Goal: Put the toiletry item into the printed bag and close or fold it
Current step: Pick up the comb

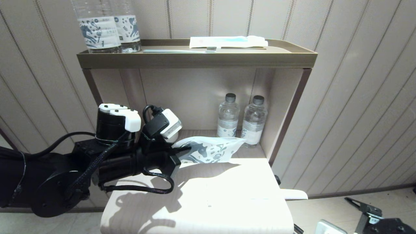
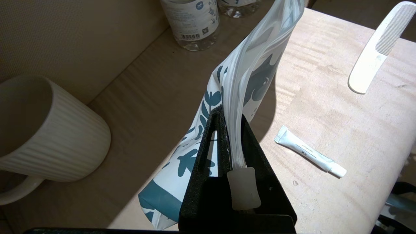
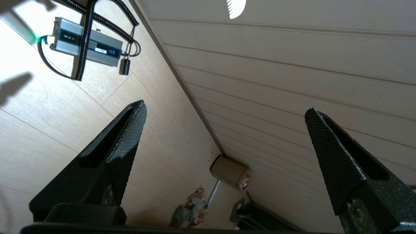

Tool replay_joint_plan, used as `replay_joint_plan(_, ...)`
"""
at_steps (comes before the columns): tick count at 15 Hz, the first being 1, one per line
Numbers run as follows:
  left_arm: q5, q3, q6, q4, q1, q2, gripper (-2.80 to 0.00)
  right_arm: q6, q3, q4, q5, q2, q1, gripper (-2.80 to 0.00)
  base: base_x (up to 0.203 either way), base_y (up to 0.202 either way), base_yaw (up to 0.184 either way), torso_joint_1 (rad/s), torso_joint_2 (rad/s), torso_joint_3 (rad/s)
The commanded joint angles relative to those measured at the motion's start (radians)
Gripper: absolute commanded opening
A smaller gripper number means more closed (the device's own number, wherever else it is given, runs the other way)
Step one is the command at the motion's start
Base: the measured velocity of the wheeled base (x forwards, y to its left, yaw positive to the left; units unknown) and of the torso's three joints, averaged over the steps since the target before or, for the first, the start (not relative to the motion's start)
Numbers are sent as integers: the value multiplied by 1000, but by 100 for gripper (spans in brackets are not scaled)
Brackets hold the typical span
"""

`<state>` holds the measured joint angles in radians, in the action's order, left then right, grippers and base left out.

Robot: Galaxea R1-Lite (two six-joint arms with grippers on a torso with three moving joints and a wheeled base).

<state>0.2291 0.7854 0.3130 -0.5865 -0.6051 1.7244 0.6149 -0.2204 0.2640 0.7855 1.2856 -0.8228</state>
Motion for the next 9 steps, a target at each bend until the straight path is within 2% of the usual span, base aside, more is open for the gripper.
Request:
replay_joint_plan(1, 1, -3, 2, -13, 0, 11, -280, 13, -34, 8, 0, 75, 6, 0, 0, 0, 0, 0, 0, 0)
replay_joint_plan(4, 1, -3, 3, -16, 1, 15, -280, 22, -46, 59, -3, 126, 17, 0, 0, 0, 0, 0, 0, 0)
replay_joint_plan(9, 16, -17, 4, -22, 1, 23, -280, 34, -42, 184, -38, 258, 99, 0, 0, 0, 0, 0, 0, 0)
